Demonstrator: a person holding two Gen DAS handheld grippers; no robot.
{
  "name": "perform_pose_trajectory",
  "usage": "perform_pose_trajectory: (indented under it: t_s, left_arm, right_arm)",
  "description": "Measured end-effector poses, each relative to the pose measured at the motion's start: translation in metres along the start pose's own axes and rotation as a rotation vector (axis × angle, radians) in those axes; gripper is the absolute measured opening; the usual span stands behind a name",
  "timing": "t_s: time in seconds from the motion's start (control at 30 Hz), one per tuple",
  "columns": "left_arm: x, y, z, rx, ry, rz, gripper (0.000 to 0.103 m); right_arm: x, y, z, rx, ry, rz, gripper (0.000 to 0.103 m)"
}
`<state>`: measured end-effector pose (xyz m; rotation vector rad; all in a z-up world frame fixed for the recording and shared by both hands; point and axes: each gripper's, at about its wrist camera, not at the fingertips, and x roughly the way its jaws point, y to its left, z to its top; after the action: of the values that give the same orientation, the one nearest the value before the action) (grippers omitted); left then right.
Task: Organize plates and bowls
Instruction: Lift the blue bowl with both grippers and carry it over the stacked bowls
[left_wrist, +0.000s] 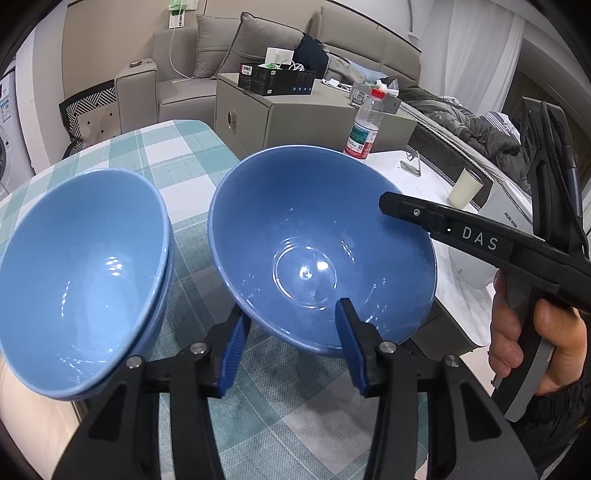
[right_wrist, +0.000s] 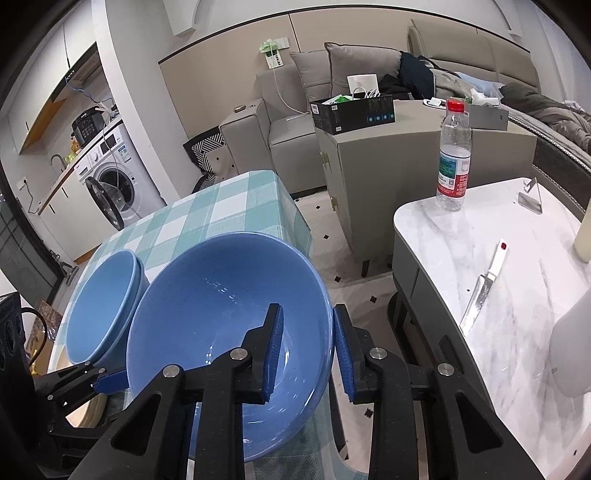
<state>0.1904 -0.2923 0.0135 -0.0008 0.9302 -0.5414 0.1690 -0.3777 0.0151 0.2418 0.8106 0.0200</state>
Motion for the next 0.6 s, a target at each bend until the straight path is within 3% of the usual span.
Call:
perform_pose_trajectory:
  t_s: [0.6]
  left_arm:
    - [-0.018,0.002,0.011,0.018,-0.033,0.001,0.046]
  right_arm:
    - [-0.024,0.011,0.005,-0.005,-0.06,-0.005,0.028]
